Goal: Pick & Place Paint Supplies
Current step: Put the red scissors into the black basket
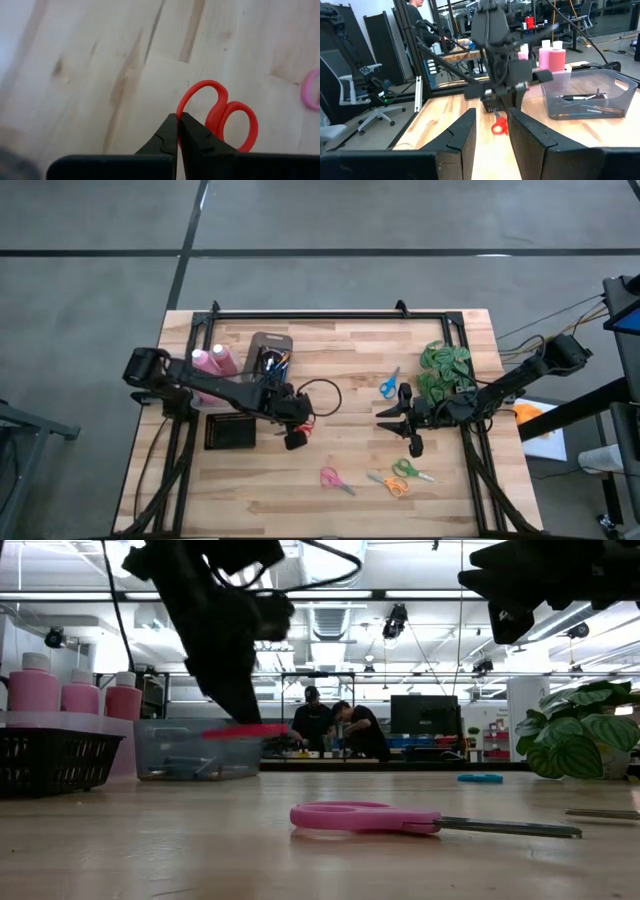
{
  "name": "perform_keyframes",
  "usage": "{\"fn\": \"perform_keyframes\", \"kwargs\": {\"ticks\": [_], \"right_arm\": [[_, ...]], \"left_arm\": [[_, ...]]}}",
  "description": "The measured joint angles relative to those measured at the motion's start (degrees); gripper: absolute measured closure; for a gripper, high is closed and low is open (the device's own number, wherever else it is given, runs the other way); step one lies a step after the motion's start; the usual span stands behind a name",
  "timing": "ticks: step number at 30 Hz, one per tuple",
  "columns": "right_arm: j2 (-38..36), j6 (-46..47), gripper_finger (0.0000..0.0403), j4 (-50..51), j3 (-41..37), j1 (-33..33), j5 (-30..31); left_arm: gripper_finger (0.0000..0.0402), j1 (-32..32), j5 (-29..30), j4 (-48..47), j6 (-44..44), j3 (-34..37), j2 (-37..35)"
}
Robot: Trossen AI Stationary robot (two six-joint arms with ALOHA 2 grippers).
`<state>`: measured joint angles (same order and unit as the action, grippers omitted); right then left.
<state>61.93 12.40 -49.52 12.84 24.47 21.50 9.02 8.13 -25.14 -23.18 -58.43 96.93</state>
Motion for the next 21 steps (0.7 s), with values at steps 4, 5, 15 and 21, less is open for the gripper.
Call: {"fn": "perform_keyframes", "kwargs": {"ticks": [4,5,15,21], "right_arm": [[0.0,0.0,0.0294,0.0,0.0,0.0,0.0],[0.0,0.0,0.0294,0.0,0.0,0.0,0.0],[0.0,0.0,0.0294,0.0,0.0,0.0,0.0],[0.0,0.0,0.0294,0.0,0.0,0.0,0.0]], "left_arm": [[0.0397,0.0,0.7,-6.3,-2.2,0.0,-4.3],[0.0397,0.1,0.8,-8.4,-2.9,0.0,-5.6],[0.0397,0.7,0.9,-28.7,-7.4,0.3,-16.6],[0.0397,2.1,0.8,-35.9,-14.9,4.5,-21.6]]}}
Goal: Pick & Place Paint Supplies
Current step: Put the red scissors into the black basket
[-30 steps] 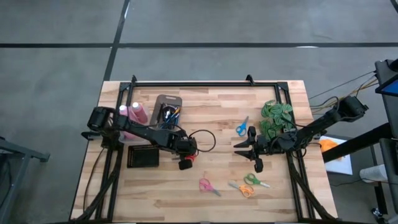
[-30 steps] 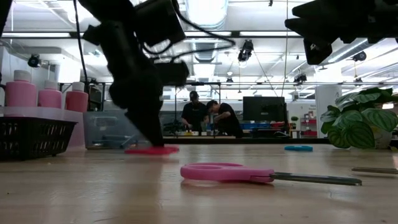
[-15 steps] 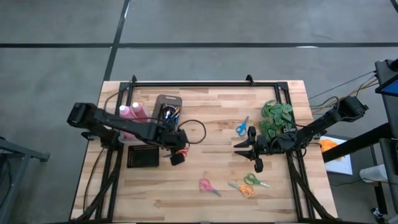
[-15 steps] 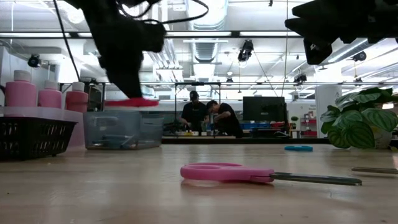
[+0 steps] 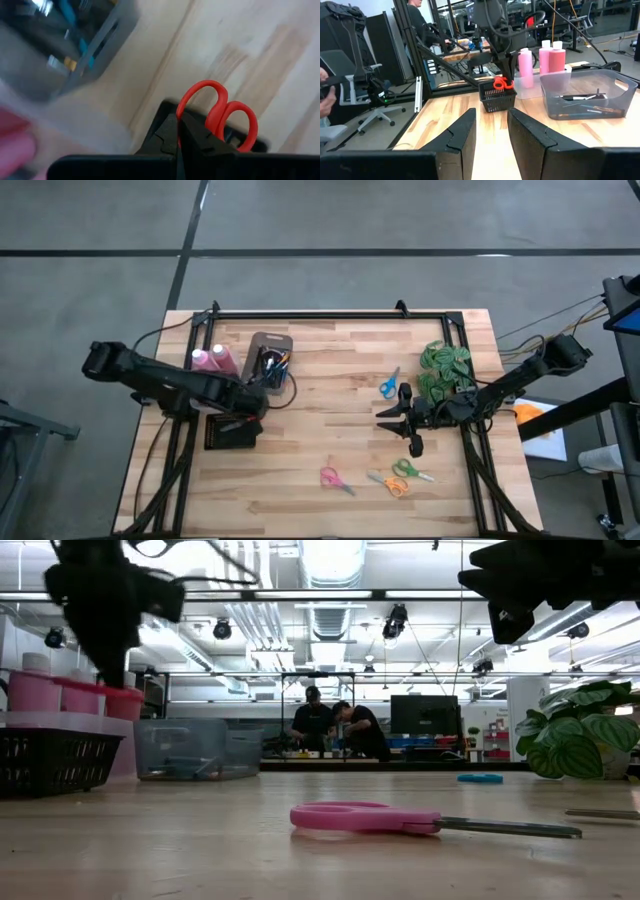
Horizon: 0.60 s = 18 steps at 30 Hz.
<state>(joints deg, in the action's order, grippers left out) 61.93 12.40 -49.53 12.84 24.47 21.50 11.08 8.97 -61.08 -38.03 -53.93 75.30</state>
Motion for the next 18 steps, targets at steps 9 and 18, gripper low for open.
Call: {"fn": "perform_keyframes", "kwargs": {"ticks": [9,18], "right_arm": [[0.0,0.0,0.0294,0.0,0.0,0.0,0.0],[0.0,0.0,0.0294,0.0,0.0,0.0,0.0]], "left_arm": [[0.0397,1.5,-0.1,2.5,-6.0,10.0,-5.1],[0.0397,1.8,-2.6,8.2,-5.7,15.1,-5.3]]}}
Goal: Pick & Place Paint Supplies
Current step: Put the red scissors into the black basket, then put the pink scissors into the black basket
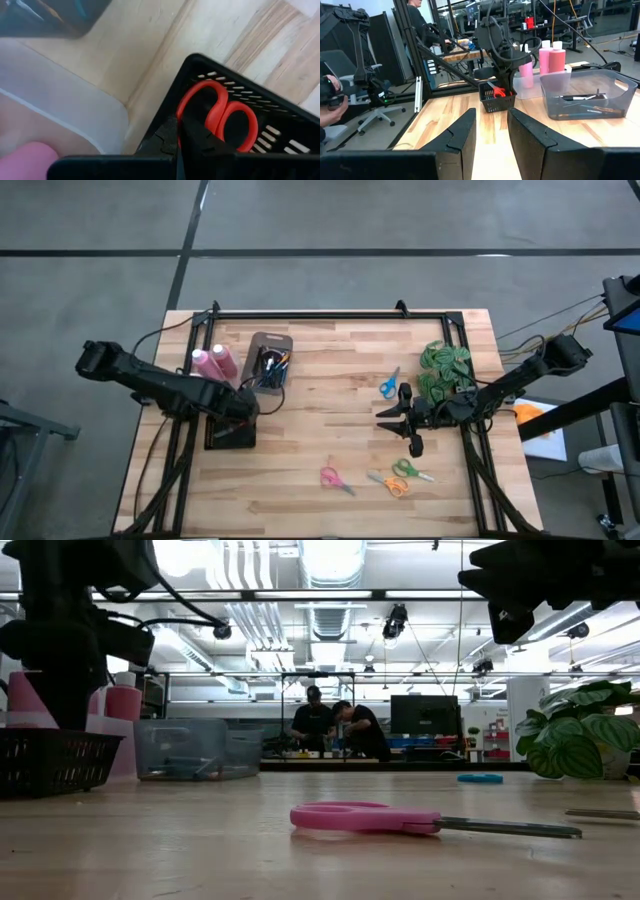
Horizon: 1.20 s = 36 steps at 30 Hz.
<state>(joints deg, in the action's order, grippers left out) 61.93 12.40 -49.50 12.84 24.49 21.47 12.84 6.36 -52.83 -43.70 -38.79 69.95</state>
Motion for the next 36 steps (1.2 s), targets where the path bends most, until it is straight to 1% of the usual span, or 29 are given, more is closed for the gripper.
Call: {"fn": "perform_keyframes", "kwargs": {"ticks": [7,14,17,22,25,28,36], "right_arm": [[0.0,0.0,0.0294,0.0,0.0,0.0,0.0],[0.0,0.0,0.0294,0.0,0.0,0.0,0.0],[0.0,0.0,0.0294,0.0,0.0,0.0,0.0],[0.0,0.0,0.0294,0.0,0.0,0.0,0.0],[0.0,0.0,0.0294,0.0,0.0,0.0,0.0],[0.0,0.0,0.0294,0.0,0.0,0.0,0.0],[0.0,0.0,0.0294,0.0,0.0,0.0,0.0]], "left_arm": [[0.0397,0.1,-0.9,2.2,-0.1,1.7,0.0],[0.0396,0.2,-1.4,2.9,0.2,1.7,0.0],[0.0381,0.2,-1.5,2.9,0.2,1.7,0.0],[0.0335,0.2,-1.9,3.2,0.4,1.7,0.0],[0.0316,0.2,-2.0,3.3,0.4,1.7,0.0],[0.0309,0.2,-2.0,3.3,0.4,1.7,0.0],[0.0308,0.2,-2.5,3.2,0.3,1.1,0.0]]}}
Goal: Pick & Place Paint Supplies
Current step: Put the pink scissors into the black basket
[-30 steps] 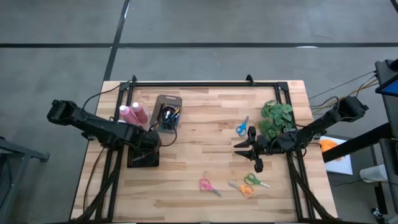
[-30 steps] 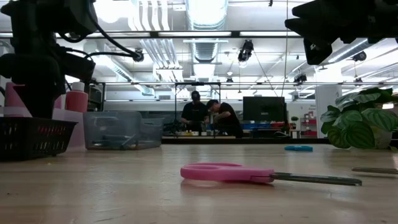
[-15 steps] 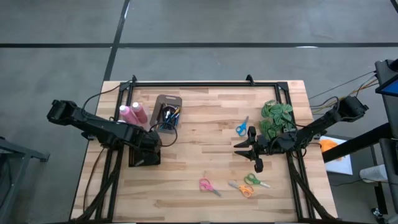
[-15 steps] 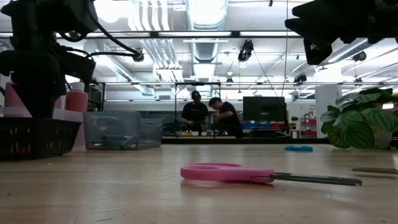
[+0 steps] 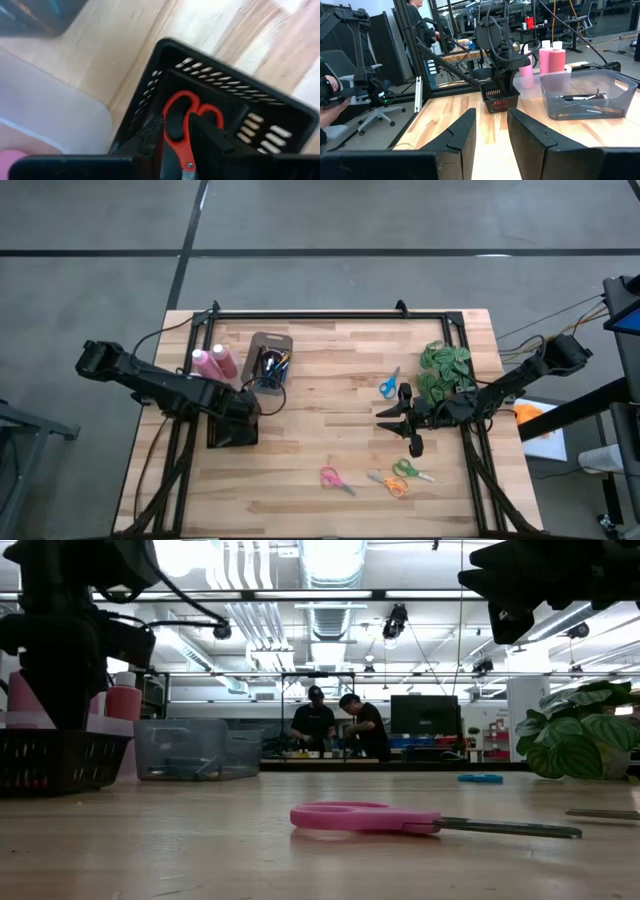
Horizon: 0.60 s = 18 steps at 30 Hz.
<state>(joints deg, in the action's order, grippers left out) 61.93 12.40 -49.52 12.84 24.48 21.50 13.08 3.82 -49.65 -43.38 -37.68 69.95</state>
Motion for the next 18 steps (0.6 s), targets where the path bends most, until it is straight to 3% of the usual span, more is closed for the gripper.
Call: {"fn": "perform_keyframes", "kwargs": {"ticks": [10,18], "right_arm": [[0.0,0.0,0.0294,0.0,0.0,0.0,0.0],[0.0,0.0,0.0294,0.0,0.0,0.0,0.0]], "left_arm": [[0.0308,0.0,-0.2,0.6,0.1,-6.5,0.0],[0.0308,1.6,2.7,10.2,4.9,-9.5,0.0]]}}
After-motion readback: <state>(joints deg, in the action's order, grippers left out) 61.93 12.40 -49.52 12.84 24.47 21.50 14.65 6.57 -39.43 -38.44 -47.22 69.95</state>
